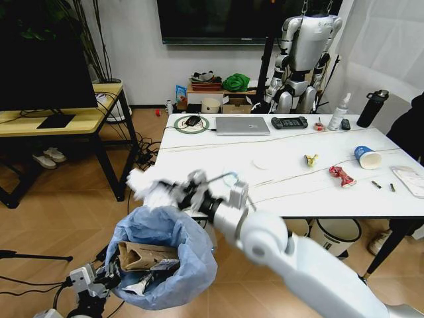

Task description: Pick up the trash bin and place the trash from the table into it.

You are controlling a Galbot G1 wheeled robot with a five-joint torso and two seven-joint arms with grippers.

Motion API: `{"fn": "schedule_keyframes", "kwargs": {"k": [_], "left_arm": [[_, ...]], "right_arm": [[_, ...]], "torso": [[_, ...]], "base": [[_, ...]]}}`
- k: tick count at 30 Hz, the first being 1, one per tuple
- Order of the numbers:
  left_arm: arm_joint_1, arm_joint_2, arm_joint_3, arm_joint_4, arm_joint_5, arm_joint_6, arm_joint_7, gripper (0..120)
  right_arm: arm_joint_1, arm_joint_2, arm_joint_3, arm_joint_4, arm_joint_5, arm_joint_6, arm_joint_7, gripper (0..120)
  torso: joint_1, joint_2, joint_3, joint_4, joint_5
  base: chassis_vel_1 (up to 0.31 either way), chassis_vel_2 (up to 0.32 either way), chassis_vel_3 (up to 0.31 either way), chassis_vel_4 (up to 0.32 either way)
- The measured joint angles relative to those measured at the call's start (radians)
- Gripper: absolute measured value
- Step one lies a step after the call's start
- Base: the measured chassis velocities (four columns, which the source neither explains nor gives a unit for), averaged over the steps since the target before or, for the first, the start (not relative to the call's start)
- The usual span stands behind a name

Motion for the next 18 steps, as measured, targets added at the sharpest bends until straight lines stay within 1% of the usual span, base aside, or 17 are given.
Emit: {"fn": "schedule_keyframes", "kwargs": {"k": [1,3,5,9,10,11,12,13,18], "left_arm": [[0.001,-0.002,0.0,-0.003,0.0,0.001,-0.002,0],[0.003,-0.005,0.0,-0.008,-0.001,0.001,-0.004,0],[0.005,-0.006,0.0,-0.009,-0.001,0.002,-0.005,0],[0.011,-0.008,-0.001,-0.01,-0.004,0.005,-0.009,0],[0.012,-0.009,0.0,-0.01,-0.005,0.007,-0.011,0],[0.014,-0.009,0.002,-0.01,-0.009,0.01,-0.014,0],[0.014,-0.009,0.002,-0.01,-0.009,0.01,-0.014,0],[0.016,-0.009,0.003,-0.009,-0.015,0.014,-0.017,0],[0.02,-0.001,0.001,-0.007,-0.037,0.029,-0.032,0]], "right_arm": [[-0.008,-0.012,-0.029,0.0,-0.037,0.005,-0.001,0],[-0.021,-0.024,-0.045,-0.008,-0.093,0.015,-0.013,0],[-0.026,-0.028,-0.046,-0.013,-0.112,0.02,-0.019,0],[-0.043,-0.05,-0.02,-0.029,-0.217,0.048,-0.048,1],[-0.045,-0.058,-0.01,-0.028,-0.235,0.054,-0.052,7],[-0.05,-0.065,0.0,-0.023,-0.25,0.056,-0.054,10],[-0.05,-0.065,0.0,-0.023,-0.25,0.056,-0.054,10],[-0.053,-0.071,0.007,-0.018,-0.26,0.058,-0.056,14],[-0.07,-0.098,0.029,0.009,-0.282,0.058,-0.06,34]], "torso": [[0.0,0.0,0.0,0.0,-0.0001],[0.0,0.0,0.0,0.0,0.0001],[0.0,0.0,0.0,-0.0001,0.0],[0.0,0.0,0.0,-0.0001,0.0001],[0.0,0.0,0.0,0.0,0.0001],[0.0,0.0,0.0,-0.0001,0.0001],[0.0,0.0,0.0,-0.0001,0.0001],[0.0,0.0,0.0,-0.0001,0.0001],[0.0,0.0,0.0,0.0,0.0001]], "base": [[0.0,0.0,0.0,0.0],[0.0,0.0,0.0,0.0],[0.0,0.0,0.0,0.0],[0.0,0.0,0.0,0.0],[0.0,0.0,0.0,0.0],[0.0,0.0,0.0,0.0],[0.0,0.0,0.0,0.0],[0.0,0.0,0.0,0.0],[0.0,0.0,0.0,0.0]]}}
